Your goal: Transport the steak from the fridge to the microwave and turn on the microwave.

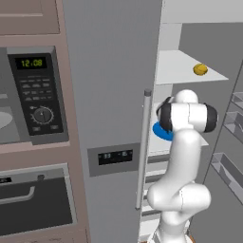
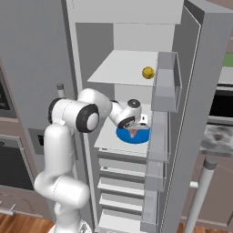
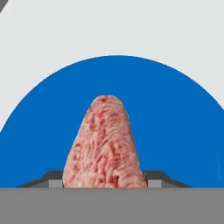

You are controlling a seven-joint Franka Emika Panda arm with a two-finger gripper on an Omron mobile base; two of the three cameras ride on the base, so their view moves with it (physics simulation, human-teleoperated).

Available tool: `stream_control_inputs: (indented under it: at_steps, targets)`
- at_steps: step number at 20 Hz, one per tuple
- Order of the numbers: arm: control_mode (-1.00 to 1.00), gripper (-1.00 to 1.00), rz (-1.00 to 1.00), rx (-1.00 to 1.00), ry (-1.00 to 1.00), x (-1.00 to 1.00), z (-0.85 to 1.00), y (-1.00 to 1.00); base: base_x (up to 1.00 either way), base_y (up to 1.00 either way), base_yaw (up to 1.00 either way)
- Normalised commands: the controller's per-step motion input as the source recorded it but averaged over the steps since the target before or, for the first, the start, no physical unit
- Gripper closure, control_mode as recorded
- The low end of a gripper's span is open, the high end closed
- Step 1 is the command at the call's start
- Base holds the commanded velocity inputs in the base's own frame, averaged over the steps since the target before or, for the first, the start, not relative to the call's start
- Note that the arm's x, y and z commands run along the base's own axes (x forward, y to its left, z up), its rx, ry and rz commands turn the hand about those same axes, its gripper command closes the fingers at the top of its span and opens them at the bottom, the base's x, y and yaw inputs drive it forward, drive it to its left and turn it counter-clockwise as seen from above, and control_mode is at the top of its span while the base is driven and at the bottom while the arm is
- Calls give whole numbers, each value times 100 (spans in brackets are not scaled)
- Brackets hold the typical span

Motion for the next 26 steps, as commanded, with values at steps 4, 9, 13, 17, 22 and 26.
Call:
stream_control_inputs:
  at_steps: [4,9,13,17,22,26]
  targets:
    - [-100,100,0,0,-3,-42,41,10,0,0,0]
    - [-100,100,0,0,0,-44,39,12,0,0,0]
    - [-100,100,0,0,0,-51,36,10,0,0,0]
    - [-100,100,0,0,0,-47,40,11,0,0,0]
    - [-100,100,0,0,0,-50,40,10,0,0,0]
    - [-100,100,0,0,0,-50,37,12,0,0,0]
